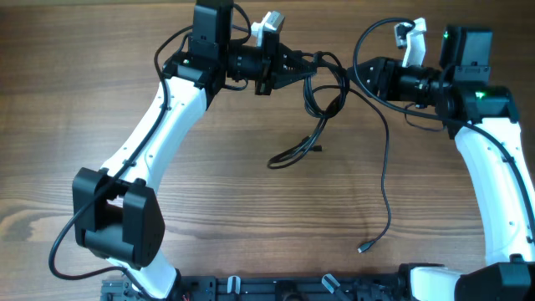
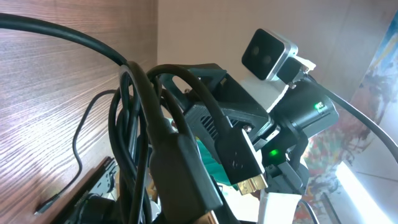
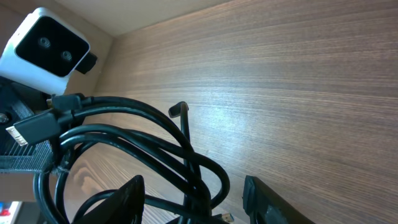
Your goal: Untangle cables
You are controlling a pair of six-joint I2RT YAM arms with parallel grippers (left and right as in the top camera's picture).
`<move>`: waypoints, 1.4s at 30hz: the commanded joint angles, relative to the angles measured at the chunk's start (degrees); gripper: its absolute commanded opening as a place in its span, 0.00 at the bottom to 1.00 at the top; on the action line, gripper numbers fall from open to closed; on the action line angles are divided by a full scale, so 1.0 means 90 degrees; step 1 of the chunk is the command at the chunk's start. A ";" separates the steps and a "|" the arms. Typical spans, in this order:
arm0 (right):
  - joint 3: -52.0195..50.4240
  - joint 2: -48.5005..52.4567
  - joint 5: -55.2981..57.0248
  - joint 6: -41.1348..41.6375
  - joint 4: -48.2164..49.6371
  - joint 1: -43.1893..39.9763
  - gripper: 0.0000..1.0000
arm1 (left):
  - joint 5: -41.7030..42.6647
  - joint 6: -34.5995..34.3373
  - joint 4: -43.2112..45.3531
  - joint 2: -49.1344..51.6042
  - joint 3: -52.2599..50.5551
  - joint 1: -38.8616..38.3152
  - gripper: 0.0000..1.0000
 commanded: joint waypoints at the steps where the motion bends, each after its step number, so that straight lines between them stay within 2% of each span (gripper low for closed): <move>1: 0.0068 -0.0151 0.0146 -0.0141 0.0005 0.0248 0.52 | -0.0022 -0.0138 0.0041 -0.0083 0.0058 -0.0036 0.04; 7: 0.0068 -0.0070 0.1370 -0.0204 -0.0053 0.0879 0.52 | -0.0039 -0.0279 0.0041 -0.0083 0.0058 -0.0036 0.04; 10: 0.0068 0.0126 0.2329 0.0104 0.0061 0.1124 0.50 | -0.0039 -0.0284 0.0041 -0.0083 0.0058 -0.0036 0.04; 13: 0.0068 0.0469 0.2778 0.0345 0.0306 0.1256 0.38 | -0.0036 -0.0420 0.0041 -0.0083 0.0058 -0.0036 0.04; 17: 0.0068 0.0595 0.3628 0.1290 0.0209 0.1180 0.17 | -0.0041 -0.0391 0.0041 -0.0083 0.0058 -0.0036 0.04; 19: 0.0068 0.0532 0.3575 0.1353 0.0165 0.1022 0.09 | -0.0092 -0.0197 0.0041 -0.0083 0.0058 -0.0029 0.04; 20: 0.0068 0.0452 0.3456 0.1389 0.0085 0.0894 0.05 | -0.0180 0.0143 0.0039 -0.0083 0.0058 -0.0024 0.04; 22: 0.0068 0.0272 0.3077 0.1258 -0.0032 0.0665 0.04 | -0.0459 0.0697 0.0015 -0.0083 0.0058 -0.0017 0.04; 23: 0.0070 0.0136 0.2484 0.0903 -0.0034 0.0520 0.04 | -0.0799 0.0804 -0.0090 -0.0083 0.0058 -0.0017 0.04; 25: 0.0070 -0.0070 0.1452 0.0155 -0.0029 0.0389 0.06 | -0.1314 0.0772 -0.0182 -0.0083 0.0058 -0.0019 0.04; 28: 0.0070 -0.0420 0.0641 -0.0641 -0.0182 0.0389 0.29 | -0.1809 0.0168 -0.0219 -0.0083 0.0058 -0.0024 0.04; 30: 0.0068 -0.0622 0.0347 -0.1120 -0.0318 0.0466 0.39 | -0.2038 -0.0447 -0.0226 -0.0083 0.0058 -0.0024 0.04; 33: 0.0068 -0.0872 0.0238 -0.1736 -0.0534 0.0658 0.50 | -0.2365 -0.2057 -0.0240 -0.0083 0.0058 -0.0024 0.04; 35: 0.0070 -0.0947 0.0321 -0.2198 -0.0641 0.0867 0.58 | -0.2259 -0.3660 -0.0352 -0.0083 0.0058 -0.0032 0.04; 37: 0.0068 -0.0913 0.0714 -0.2436 -0.0653 0.1056 0.59 | -0.1953 -0.4794 -0.0347 -0.0083 0.0058 -0.0051 0.04; 39: 0.0068 -0.0850 0.1107 -0.2591 -0.0651 0.1239 0.58 | -0.1897 -0.5127 -0.0347 -0.0083 0.0058 -0.0092 0.04; 42: 0.0068 -0.0685 0.1178 -0.2861 -0.0629 0.1443 0.57 | -0.1894 -0.5136 -0.0347 -0.0083 0.0058 -0.0163 0.04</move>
